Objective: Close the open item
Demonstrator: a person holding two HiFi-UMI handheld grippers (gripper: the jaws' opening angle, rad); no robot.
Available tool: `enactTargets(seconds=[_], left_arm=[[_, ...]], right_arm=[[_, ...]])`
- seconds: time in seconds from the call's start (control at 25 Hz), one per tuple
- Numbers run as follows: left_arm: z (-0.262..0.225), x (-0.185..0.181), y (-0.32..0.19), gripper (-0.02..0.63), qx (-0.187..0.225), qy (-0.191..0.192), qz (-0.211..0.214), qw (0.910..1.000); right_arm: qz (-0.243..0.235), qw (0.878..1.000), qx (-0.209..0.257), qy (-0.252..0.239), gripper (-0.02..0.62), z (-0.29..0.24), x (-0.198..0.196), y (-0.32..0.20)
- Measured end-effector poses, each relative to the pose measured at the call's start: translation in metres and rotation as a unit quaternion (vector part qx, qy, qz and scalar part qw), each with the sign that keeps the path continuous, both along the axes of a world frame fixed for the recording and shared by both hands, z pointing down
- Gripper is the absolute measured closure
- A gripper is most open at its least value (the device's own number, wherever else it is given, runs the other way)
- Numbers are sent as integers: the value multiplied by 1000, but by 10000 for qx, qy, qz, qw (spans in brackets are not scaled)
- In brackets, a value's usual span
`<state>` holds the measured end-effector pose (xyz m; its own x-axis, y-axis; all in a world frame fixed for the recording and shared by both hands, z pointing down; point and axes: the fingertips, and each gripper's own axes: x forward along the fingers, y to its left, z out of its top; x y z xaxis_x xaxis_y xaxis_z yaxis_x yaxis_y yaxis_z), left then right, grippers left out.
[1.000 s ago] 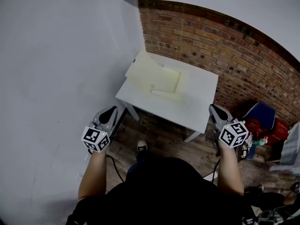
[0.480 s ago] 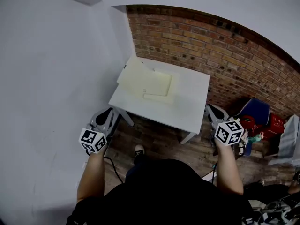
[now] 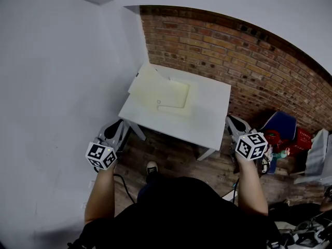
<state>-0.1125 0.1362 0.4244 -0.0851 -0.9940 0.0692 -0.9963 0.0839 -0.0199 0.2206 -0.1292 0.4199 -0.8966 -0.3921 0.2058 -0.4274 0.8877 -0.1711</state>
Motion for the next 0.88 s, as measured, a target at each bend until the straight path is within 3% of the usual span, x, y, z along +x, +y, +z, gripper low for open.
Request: enactTargets(seconds=[0.36,0.6,0.88], left_arm=[[2,-16,-15,603,16,56,92,9999],[1,-31,-23,603,7,130,122,9998],[2,-52,-31,603,-53,178,97,9998]], right_arm=[[102,9999,10,81,594,1,-14,-6],[198,9978,221,592,594,12,-26,-12],[167,9980,207,565,594,11,-48,-20]])
